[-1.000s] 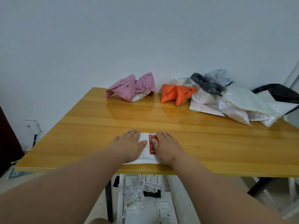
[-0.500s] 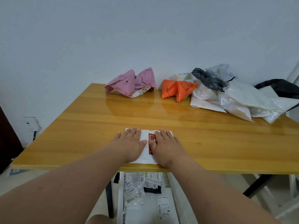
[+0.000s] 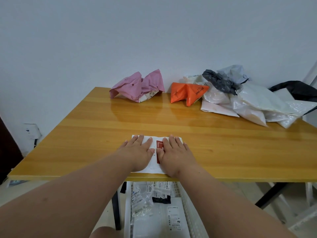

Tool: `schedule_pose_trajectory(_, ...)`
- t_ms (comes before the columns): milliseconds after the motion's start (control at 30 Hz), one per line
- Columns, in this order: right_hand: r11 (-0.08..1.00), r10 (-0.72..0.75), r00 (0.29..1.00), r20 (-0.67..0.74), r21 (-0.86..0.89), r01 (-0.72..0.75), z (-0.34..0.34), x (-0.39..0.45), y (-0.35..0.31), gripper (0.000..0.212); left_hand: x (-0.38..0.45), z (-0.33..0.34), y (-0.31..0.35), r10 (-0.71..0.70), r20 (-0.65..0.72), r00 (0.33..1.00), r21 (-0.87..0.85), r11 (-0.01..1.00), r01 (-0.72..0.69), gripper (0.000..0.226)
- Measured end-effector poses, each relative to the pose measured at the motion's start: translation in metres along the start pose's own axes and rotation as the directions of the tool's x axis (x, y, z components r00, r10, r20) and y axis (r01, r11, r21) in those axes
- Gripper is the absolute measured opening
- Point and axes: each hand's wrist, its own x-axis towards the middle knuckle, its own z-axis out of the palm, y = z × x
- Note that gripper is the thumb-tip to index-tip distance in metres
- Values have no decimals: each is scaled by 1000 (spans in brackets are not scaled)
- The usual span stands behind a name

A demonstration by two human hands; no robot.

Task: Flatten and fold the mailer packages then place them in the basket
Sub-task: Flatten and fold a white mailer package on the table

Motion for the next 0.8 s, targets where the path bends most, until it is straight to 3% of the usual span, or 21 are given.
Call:
schedule_pose_trajectory(167, 1000, 1, 1000, -9, -13, -1, 2, 1, 0, 64, 0, 0, 0, 4, -4, 1000, 41, 999, -4, 58)
schedule_pose_trajectory(367, 1000, -9, 1000, -14, -15, 8, 0, 0, -1, 63, 5, 0, 9, 18, -79, 997, 233, 972, 1, 59)
schedule_pose_trajectory(500, 1000, -21, 999, -31, 5, 21, 1, -1, -1, 62, 15, 6, 14, 50, -61, 997, 193, 980, -37, 58)
schedule_pose_trajectory(633, 999, -33, 999, -39, 7, 34, 3, -1, 1, 62, 9, 9, 15, 44, -109, 993, 31, 999, -41, 60)
schedule_pose_trajectory(800, 999, -37, 999, -14, 7, 37, 2, 0, 1, 62, 10, 9, 14, 68, -95, 993, 50, 997, -64, 60)
